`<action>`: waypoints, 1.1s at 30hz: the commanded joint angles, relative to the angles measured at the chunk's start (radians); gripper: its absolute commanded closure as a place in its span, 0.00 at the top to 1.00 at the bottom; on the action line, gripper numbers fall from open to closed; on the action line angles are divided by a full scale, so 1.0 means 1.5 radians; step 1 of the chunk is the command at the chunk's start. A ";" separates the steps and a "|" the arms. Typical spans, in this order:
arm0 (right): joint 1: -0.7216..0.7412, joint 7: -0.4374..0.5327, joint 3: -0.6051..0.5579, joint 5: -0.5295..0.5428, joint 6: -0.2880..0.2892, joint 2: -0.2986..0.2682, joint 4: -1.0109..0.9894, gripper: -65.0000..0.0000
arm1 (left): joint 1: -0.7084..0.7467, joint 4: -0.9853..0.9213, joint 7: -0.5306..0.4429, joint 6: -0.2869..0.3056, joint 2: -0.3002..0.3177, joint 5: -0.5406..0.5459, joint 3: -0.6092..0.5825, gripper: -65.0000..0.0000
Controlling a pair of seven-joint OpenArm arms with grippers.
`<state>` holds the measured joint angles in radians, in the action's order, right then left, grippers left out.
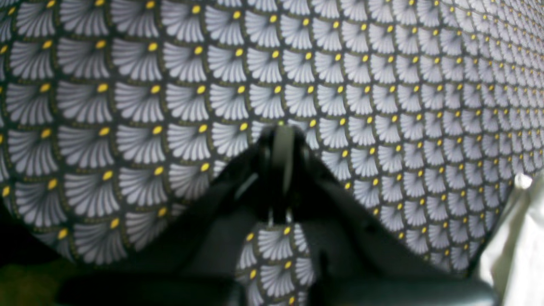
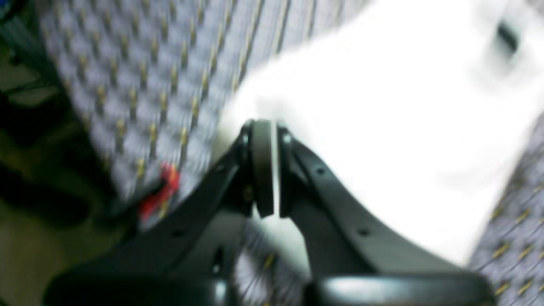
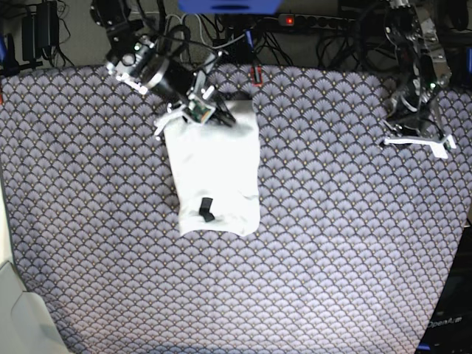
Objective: Fold the T-shirt properly
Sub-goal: 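Tuck the bundle's loose edge under with the right gripper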
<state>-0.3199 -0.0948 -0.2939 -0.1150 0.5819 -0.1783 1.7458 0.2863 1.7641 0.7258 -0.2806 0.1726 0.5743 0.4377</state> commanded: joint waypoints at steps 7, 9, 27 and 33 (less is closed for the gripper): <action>0.059 0.013 -0.001 0.008 -0.001 0.005 0.001 0.00 | 0.006 0.015 -0.015 0.005 0.020 0.000 0.004 0.00; 0.080 0.013 -0.002 0.008 -0.001 0.006 -0.024 0.00 | 0.006 0.014 -0.015 0.005 0.020 0.000 0.004 0.00; 0.157 0.061 0.002 0.008 -0.001 0.015 -0.172 0.00 | 0.012 0.015 -0.015 0.005 0.020 0.000 0.002 0.00; 0.216 0.018 0.000 0.008 -0.001 0.018 -0.129 0.00 | 0.014 0.015 -0.015 0.005 0.020 0.000 0.002 0.00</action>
<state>-0.0135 -0.0994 -0.2958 -0.1177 0.5819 -0.1520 1.5364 0.3092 1.7679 0.7227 -0.2771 0.1917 0.5739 0.4366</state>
